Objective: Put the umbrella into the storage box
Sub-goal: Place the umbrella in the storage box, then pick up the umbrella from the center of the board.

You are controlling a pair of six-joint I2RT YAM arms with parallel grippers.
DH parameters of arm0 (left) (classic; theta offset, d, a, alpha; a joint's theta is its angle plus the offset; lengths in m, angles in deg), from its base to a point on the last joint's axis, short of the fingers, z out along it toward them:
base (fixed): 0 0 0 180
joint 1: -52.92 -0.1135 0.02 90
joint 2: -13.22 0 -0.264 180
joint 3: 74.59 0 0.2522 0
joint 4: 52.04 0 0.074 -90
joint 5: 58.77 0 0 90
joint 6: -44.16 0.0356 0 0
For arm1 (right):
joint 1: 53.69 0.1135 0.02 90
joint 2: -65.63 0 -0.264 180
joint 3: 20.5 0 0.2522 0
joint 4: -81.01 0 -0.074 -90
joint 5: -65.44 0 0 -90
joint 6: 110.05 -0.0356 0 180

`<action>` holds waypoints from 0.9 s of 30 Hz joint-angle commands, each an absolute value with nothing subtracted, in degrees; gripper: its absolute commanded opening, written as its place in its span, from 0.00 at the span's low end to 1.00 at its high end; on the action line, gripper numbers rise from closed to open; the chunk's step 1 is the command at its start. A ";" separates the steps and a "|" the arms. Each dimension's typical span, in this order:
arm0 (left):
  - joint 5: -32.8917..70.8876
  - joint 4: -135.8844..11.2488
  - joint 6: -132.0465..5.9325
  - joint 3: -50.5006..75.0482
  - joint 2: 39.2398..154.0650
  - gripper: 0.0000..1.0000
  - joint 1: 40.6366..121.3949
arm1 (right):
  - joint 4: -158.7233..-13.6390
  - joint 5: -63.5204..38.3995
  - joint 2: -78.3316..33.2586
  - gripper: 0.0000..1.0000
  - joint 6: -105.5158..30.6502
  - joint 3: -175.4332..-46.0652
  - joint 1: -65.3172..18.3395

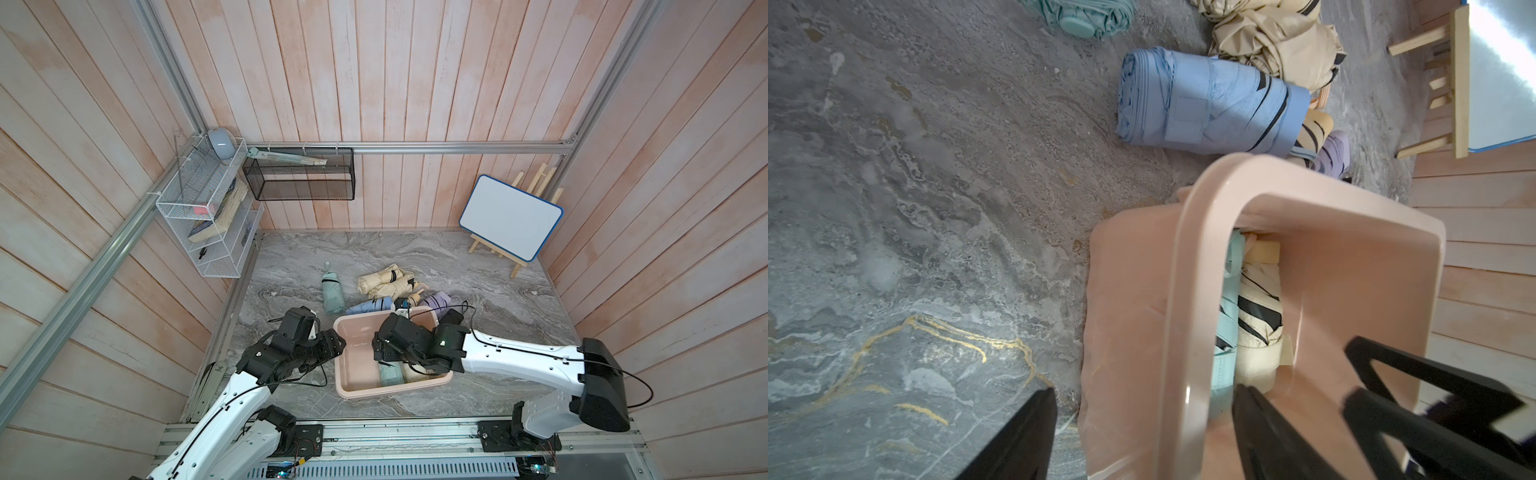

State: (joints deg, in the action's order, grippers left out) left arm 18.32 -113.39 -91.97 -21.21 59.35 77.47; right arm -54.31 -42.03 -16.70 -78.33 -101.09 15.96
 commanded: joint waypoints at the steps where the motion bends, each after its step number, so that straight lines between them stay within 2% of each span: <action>1: 19.63 -113.54 -90.93 -20.50 59.38 0.73 77.78 | -49.85 -46.26 -11.21 0.85 -77.38 -103.24 13.72; 9: 21.29 -113.81 -89.49 -19.35 60.75 0.67 77.66 | -44.52 -46.99 1.82 0.77 -82.01 -95.77 -1.82; 16: 20.26 -114.70 -87.78 -18.91 63.18 0.62 77.70 | -54.32 -36.29 8.40 0.75 -80.43 -80.86 -22.17; 19: 20.42 -115.45 -87.37 -19.00 63.48 0.58 77.69 | -56.14 -34.06 7.41 0.76 -80.59 -78.03 -25.52; 27: 21.66 -115.15 -87.26 -20.28 64.57 0.45 77.68 | -61.06 -29.73 -0.76 0.83 -81.91 -75.70 -26.27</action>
